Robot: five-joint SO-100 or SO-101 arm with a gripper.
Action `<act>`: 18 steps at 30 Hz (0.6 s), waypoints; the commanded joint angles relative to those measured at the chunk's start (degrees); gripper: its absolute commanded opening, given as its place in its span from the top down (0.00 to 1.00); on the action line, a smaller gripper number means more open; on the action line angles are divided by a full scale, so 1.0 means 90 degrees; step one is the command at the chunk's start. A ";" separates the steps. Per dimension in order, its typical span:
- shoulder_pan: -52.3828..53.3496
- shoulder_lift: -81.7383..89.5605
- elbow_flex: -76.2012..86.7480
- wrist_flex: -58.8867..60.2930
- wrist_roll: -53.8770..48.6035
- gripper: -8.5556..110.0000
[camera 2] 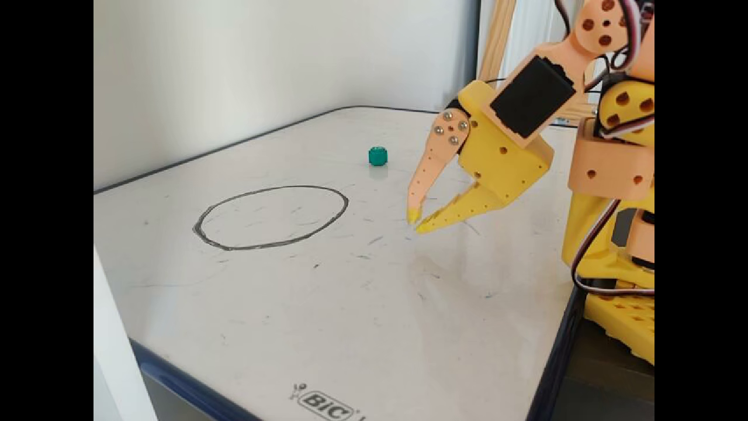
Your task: Grasp a green cube and put it in the black circle
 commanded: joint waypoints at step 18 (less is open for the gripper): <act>0.0654 -0.2471 -0.4756 0.1797 -0.1025 0.93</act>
